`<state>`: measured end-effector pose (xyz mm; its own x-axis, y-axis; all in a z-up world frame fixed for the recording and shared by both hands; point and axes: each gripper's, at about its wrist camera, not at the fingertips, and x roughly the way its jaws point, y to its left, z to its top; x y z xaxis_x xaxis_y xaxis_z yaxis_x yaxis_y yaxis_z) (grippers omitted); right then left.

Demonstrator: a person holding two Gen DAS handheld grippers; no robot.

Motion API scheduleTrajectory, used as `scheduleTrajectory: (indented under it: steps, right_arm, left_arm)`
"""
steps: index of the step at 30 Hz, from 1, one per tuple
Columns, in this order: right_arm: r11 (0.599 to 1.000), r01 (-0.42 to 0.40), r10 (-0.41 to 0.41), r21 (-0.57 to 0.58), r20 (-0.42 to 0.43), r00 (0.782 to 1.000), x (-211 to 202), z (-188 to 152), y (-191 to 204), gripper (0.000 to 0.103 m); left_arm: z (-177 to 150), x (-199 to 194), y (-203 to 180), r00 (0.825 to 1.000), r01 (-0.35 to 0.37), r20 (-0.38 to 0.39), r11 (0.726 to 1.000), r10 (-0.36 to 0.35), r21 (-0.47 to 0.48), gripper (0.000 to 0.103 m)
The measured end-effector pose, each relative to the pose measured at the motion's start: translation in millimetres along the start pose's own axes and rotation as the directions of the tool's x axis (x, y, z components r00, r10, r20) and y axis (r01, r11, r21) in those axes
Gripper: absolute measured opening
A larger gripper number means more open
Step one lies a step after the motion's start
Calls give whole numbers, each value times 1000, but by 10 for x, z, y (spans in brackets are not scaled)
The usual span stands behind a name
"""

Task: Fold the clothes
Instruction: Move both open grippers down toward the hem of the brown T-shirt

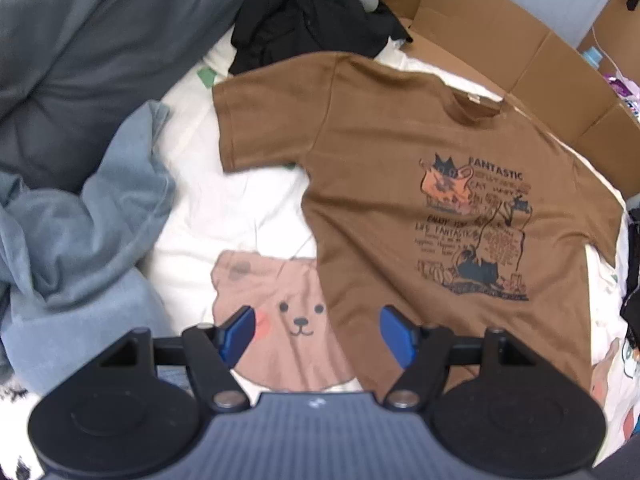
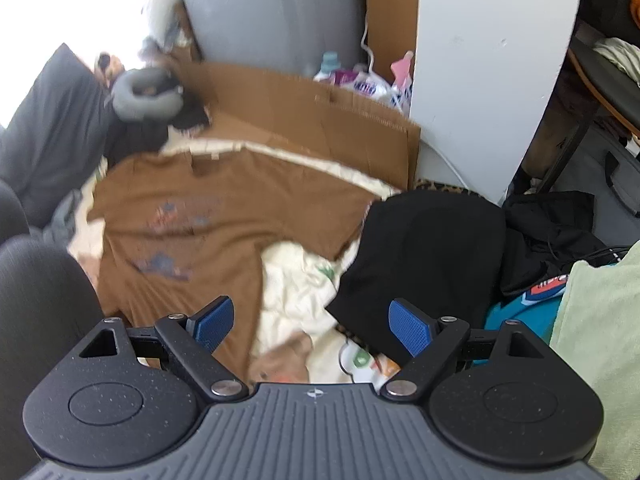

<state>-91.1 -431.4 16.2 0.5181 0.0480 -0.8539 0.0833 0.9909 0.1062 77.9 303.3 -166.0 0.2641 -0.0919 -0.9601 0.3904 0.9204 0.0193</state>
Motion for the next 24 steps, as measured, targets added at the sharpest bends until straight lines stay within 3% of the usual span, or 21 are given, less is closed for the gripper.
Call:
scheduleTrajectory:
  steps: [5,10,15,24]
  right_arm:
    - [999,-39,40,29,-33,999,396,-329,99,89]
    - [992,-87,89,87,-16,996,1003,-869,339,88]
    - [980,-138,146,140,-51,988,1658,-1355,575,72]
    - [971,-176,188,160,-67,980,2343,-1820,829,70]
  left_arm:
    - [-167,168,2,1000,7,-27,999,-6,38,72]
    - [-348,347,25,998,18,-68,999,-15,50,72]
    - [-495,458,69,994,11,-107,998,-4,61,72]
    - [-589,620,145,988,-4,-151,997,14,72,72]
